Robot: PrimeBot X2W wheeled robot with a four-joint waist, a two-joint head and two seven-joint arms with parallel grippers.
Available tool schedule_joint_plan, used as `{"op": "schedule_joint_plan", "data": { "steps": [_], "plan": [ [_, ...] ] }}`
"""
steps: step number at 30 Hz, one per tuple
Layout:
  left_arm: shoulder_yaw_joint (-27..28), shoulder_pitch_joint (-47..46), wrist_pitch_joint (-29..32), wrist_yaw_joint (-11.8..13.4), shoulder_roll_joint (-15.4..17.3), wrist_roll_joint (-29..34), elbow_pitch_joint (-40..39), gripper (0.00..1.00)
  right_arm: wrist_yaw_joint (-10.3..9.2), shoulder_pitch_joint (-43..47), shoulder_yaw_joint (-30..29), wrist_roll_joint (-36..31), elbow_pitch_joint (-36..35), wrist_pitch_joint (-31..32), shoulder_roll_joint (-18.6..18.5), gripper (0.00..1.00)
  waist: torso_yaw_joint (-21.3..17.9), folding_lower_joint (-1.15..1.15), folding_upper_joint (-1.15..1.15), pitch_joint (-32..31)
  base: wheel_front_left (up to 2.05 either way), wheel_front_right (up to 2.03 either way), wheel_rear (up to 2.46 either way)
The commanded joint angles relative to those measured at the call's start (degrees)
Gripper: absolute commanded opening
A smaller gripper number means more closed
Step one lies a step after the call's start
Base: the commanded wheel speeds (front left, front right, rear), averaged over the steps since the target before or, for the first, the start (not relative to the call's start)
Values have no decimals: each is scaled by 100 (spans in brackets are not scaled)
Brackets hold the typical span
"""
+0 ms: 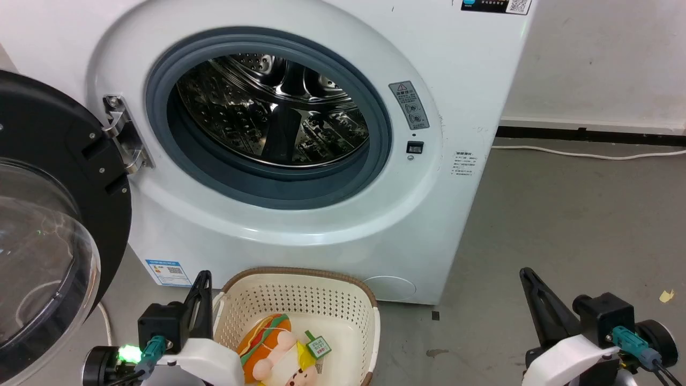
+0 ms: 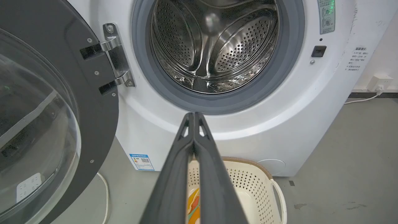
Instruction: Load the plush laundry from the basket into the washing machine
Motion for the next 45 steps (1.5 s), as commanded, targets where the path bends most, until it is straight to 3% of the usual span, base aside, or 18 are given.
{"op": "schedule_joint_plan", "data": {
  "steps": [1,45],
  "plan": [
    [2,-87,2,-25,0,10,-25,0,-5,-67,-2,-42,-25,4,-6,0,0,0,0,0,0,0,0],
    [2,-87,2,-25,0,10,-25,0,-5,-67,-2,-42,-25,4,-6,0,0,0,0,0,0,0,0]
  ]
}}
